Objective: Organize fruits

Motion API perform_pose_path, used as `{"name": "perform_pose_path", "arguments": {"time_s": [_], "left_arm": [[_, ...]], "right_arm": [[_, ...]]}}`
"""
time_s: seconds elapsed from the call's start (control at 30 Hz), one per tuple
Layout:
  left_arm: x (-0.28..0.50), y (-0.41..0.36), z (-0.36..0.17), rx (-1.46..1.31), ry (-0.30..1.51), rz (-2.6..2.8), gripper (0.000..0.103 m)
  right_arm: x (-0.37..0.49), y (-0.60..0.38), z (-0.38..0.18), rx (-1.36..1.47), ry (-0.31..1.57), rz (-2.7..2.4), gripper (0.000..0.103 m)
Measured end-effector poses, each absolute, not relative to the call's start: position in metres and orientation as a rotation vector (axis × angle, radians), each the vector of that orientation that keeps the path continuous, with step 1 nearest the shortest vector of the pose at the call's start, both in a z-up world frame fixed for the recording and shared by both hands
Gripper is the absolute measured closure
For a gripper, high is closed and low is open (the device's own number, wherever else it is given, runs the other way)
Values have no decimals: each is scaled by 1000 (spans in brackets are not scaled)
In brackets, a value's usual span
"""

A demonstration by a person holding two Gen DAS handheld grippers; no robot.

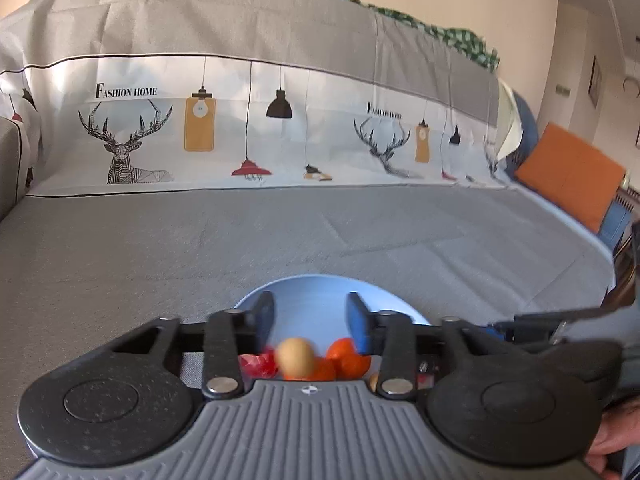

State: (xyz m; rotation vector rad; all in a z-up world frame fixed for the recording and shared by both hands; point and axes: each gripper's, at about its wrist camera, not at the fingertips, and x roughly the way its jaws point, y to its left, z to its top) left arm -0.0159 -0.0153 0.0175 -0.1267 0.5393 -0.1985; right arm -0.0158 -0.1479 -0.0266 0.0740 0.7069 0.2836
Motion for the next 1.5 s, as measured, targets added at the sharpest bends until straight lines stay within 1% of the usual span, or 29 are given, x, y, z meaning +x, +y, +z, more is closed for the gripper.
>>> {"name": "perform_pose_path", "arguments": {"time_s": [0.03,0.07,0.13,0.2,0.23,0.27,0.3,0.33,0.37,0.43,0.5,0.6,0.73,0.9,0.93,0.97,1.17,1.5], "left_arm": [[-17,-13,19,-134,534,-198,55],[-17,-12,20,-139,532,-194,55],[-17,-8,21,-152,536,-182,54],[-17,-3,22,-169,546,-165,50],[-18,-1,22,-175,551,-157,44],[-19,1,22,-181,555,-147,36],[-20,3,23,-184,557,-137,32],[-22,5,23,-185,558,-129,24],[-24,6,24,-185,560,-121,20],[-30,8,26,-176,569,-110,17],[-36,8,27,-163,578,-100,15],[-45,7,30,-134,577,-78,8],[-58,7,33,-157,602,-92,8],[-80,7,37,-183,643,-43,7],[-84,7,38,-177,646,-33,2],[-88,6,39,-168,639,-27,1],[-87,1,35,-92,645,18,1],[-82,-4,27,-84,695,-44,1]], "right_arm": [[-16,-148,-27,72,708,278,44],[-16,-149,-27,72,709,275,43],[-17,-150,-28,72,710,265,35],[-17,-151,-28,69,710,253,30],[-17,-151,-29,67,710,247,27],[-18,-152,-29,66,707,242,25],[-19,-153,-28,65,703,235,21],[-21,-154,-28,64,699,227,17],[-23,-155,-28,63,693,220,15],[-27,-159,-25,68,678,206,9],[-31,-163,-22,77,660,195,6],[-38,-170,-17,86,638,177,1],[-49,-176,-11,98,624,149,1],[-64,-178,-3,130,670,91,1],[-69,-179,-2,140,671,97,1],[-74,-179,-1,144,671,104,1],[-80,-170,0,97,664,136,1],[-74,-167,-7,99,695,148,1]]}}
